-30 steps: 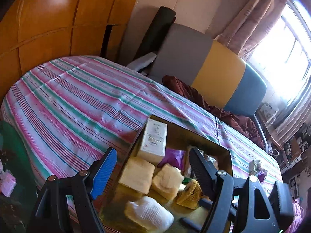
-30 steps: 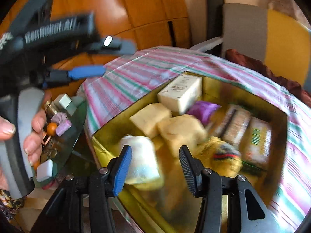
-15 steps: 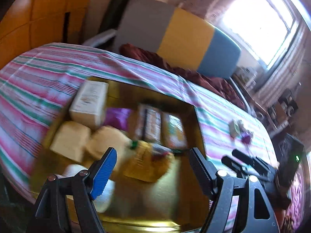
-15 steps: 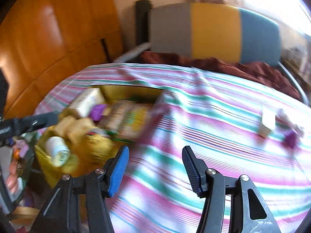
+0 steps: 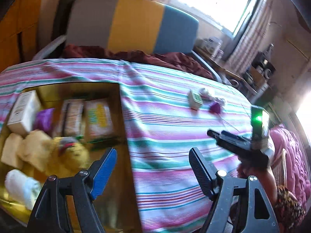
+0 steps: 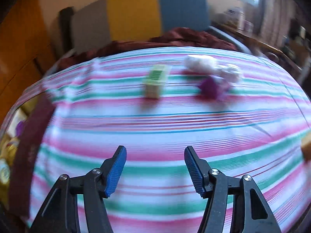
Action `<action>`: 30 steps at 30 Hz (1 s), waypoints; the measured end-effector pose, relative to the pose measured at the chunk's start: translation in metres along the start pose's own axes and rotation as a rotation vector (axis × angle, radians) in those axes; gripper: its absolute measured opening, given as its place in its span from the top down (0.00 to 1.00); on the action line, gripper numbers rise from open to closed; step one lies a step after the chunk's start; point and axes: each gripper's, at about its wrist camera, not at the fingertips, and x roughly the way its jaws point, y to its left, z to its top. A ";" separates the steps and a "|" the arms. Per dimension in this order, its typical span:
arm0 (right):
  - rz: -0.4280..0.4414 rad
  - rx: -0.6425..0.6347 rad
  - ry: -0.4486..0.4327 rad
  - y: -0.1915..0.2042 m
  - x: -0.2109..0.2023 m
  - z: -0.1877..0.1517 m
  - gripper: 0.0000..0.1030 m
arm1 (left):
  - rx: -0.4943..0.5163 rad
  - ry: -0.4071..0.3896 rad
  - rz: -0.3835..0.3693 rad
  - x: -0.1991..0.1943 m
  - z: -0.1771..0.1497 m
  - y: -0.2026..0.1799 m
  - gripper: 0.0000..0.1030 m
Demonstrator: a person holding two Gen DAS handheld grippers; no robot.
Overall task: Organize objects
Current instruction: 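Grasp the purple packet with the right gripper while the left gripper approaches the green box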
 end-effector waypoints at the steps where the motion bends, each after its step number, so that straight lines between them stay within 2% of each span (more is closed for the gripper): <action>1: -0.021 0.020 -0.006 -0.009 0.003 0.003 0.38 | 0.006 0.006 -0.003 0.003 0.000 -0.004 0.25; 7: -0.093 0.183 -0.056 -0.065 0.022 0.052 0.35 | 0.055 0.052 -0.008 0.023 -0.006 -0.029 0.25; 11: -0.095 0.252 -0.088 -0.075 0.034 0.081 0.31 | 0.083 0.070 -0.005 0.029 -0.010 -0.040 0.25; 14: -0.107 0.290 -0.067 -0.078 0.051 0.095 0.31 | 0.101 0.089 -0.002 0.033 -0.014 -0.045 0.25; 17: -0.107 0.319 -0.044 -0.081 0.071 0.101 0.33 | 0.109 0.103 0.004 0.037 -0.017 -0.048 0.25; 20: -0.107 0.315 -0.028 -0.083 0.082 0.096 0.46 | 0.116 0.116 0.006 0.041 -0.018 -0.050 0.25; 23: -0.119 0.264 -0.056 -0.079 0.080 0.090 0.54 | 0.117 0.123 0.009 0.045 -0.018 -0.051 0.25; 30: -0.104 0.239 -0.069 -0.080 0.073 0.081 0.55 | 0.113 0.137 0.012 0.054 -0.015 -0.057 0.25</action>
